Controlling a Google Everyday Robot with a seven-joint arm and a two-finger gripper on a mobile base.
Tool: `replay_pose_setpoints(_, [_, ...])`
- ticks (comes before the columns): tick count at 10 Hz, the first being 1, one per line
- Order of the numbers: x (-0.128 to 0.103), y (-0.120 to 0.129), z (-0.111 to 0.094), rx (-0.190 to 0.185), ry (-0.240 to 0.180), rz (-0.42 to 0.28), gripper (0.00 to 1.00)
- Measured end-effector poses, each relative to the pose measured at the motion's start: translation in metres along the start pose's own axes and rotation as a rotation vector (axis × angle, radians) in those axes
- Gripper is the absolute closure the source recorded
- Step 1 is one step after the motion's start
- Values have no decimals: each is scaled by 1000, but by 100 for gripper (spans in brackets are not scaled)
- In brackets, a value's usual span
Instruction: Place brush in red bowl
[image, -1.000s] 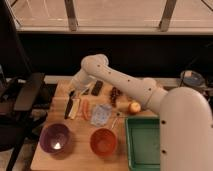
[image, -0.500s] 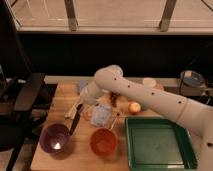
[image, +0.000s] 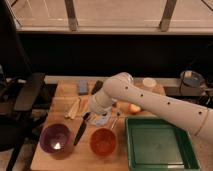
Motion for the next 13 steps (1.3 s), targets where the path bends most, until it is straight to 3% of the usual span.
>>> replay_pose_setpoints(4, [0,1,0,-8,-2,2,100])
replay_pose_setpoints(7, [-18,34,-5,-42,-1,45,100])
replay_pose_setpoints(10, [-39,68,-7,-56,-4,83,100])
replay_pose_setpoints(13, [-46,89,3,-59,-25,117,100])
